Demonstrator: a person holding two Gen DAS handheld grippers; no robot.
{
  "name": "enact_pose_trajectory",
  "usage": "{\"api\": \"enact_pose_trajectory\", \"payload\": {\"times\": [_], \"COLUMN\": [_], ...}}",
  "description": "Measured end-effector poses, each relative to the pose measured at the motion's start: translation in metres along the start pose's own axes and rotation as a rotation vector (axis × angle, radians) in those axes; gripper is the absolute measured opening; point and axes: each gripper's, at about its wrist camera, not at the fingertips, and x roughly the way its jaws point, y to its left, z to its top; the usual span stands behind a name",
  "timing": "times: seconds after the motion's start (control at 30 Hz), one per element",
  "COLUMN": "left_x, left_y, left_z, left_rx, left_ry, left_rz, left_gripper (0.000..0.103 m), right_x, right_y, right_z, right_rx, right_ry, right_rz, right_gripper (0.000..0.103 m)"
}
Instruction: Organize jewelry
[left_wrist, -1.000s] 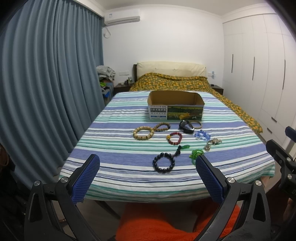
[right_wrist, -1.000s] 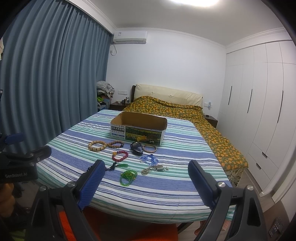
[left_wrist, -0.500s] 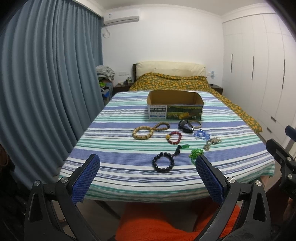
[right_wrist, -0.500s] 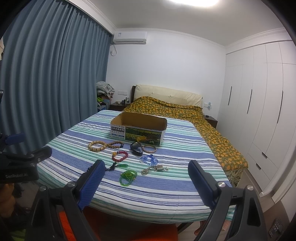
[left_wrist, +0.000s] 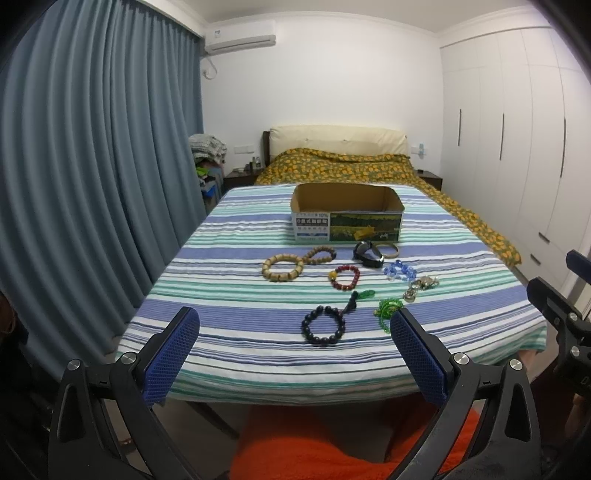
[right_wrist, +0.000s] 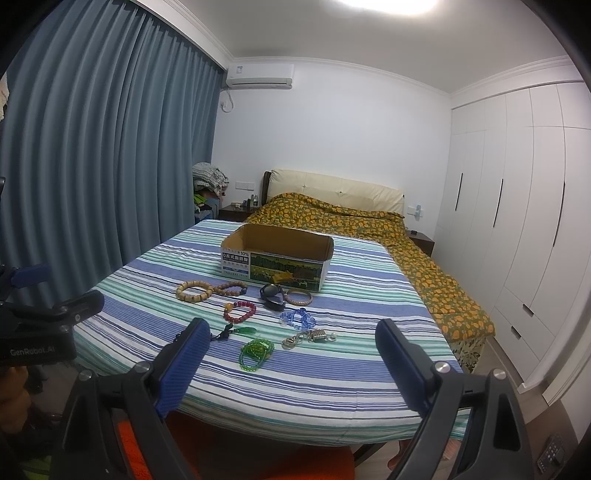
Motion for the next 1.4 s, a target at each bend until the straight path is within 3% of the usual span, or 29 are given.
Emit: {"api": "enact_pose_trajectory", "payload": {"times": [1.4], "left_x": [0.0067], "left_y": [-0.0038], "left_z": [-0.0020], "left_rx": [0.035], "left_ry": [0.015], "left_rz": [-0.023], "left_gripper": [0.103], "right_x": [0.0006], "right_y": [-0.0008], "right_z": [0.0004], "right_rx": [0.000], "right_ry": [0.000], "right_rz": [-0.001], "right_gripper": [0.093]}}
